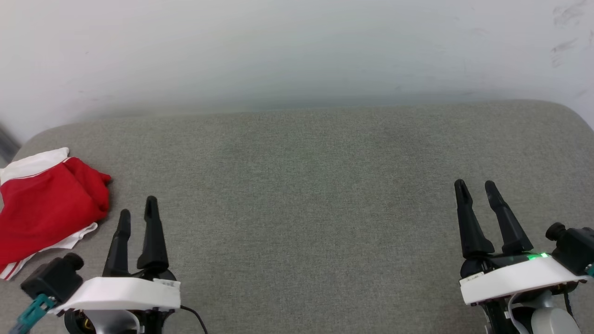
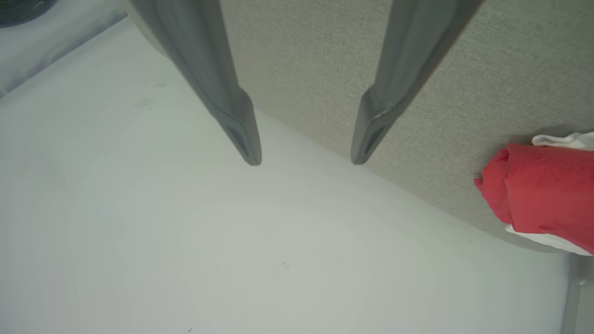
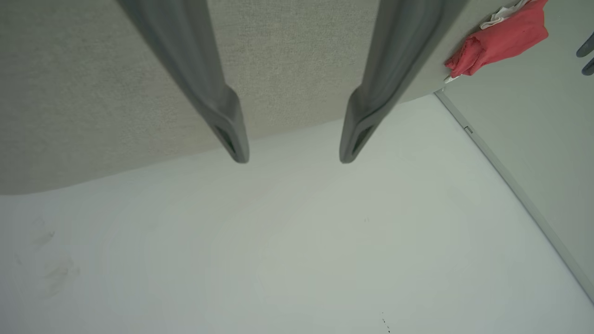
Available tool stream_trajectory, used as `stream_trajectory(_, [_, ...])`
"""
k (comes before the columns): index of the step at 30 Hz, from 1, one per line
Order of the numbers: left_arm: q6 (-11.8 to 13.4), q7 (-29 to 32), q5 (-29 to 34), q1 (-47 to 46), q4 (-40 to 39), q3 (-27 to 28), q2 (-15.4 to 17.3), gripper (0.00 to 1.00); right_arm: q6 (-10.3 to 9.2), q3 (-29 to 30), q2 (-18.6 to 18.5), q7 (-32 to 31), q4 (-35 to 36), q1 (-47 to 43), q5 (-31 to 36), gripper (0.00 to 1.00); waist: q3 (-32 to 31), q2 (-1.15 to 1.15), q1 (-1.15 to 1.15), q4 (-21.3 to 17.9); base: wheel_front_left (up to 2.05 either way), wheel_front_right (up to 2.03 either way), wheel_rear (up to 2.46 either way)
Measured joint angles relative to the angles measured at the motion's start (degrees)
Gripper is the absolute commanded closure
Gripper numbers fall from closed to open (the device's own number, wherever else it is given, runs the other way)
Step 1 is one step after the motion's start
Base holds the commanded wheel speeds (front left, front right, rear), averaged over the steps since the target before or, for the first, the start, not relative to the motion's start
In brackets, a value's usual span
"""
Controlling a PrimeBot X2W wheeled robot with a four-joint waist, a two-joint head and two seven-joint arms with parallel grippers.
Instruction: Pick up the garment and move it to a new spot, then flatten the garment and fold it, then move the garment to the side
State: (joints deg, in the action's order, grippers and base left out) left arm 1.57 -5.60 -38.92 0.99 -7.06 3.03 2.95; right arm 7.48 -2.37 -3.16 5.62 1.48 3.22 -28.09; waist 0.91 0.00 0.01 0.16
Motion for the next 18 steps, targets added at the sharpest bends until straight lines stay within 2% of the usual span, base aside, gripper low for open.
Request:
stream_trajectory(8, [0.5, -1.4, 6.4, 1.3, -0.4, -6.0, 3.1, 0.00, 0.00, 0.9, 0.1, 1.4, 0.0, -0.4, 8.2, 0.00, 0.0, 0.00, 0.00, -0.2, 0.00, 0.00, 0.00])
stream_trajectory(18, [5.5, -2.9, 12.9, 1.9, 1.1, -12.2, 6.3, 0.00, 0.01, 2.0, 0.2, 2.9, -0.1, -1.2, 14.1, 0.00, 0.0, 0.00, 0.00, -0.4, 0.00, 0.00, 0.00])
